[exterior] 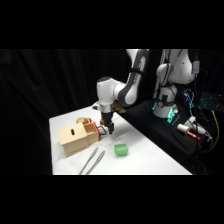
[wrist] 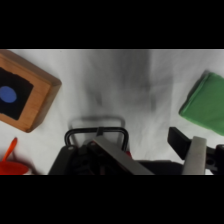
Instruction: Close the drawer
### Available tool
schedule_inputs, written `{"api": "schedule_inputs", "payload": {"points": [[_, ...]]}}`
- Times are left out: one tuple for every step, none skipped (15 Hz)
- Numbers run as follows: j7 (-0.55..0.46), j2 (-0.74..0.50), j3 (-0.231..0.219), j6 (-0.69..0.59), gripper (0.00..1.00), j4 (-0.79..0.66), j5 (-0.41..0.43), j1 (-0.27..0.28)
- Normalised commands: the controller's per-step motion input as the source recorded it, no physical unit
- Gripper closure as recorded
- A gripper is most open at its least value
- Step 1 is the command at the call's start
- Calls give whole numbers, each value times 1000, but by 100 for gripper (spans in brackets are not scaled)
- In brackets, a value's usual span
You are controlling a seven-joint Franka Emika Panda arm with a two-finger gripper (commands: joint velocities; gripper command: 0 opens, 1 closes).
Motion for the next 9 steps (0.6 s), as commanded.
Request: {"api": "schedule_inputs", "payload": {"points": [[-207,183,114,255,0,110,82,-136],[-177,178,88,227,0,148,34,-114],[-157,169,74,193,0,182,1,-99],[-120,161,42,157,0,216,-56,-63],[-99,155,21,129,0,240,-96,-38],[-97,159,21,79,0,270,-104,-33],[-80,175,-2,27,0,326,-130,-12],[-119,192,34,-39,0,384,-95,-45],[-128,211,41,-73,0,421,-87,-53]]}}
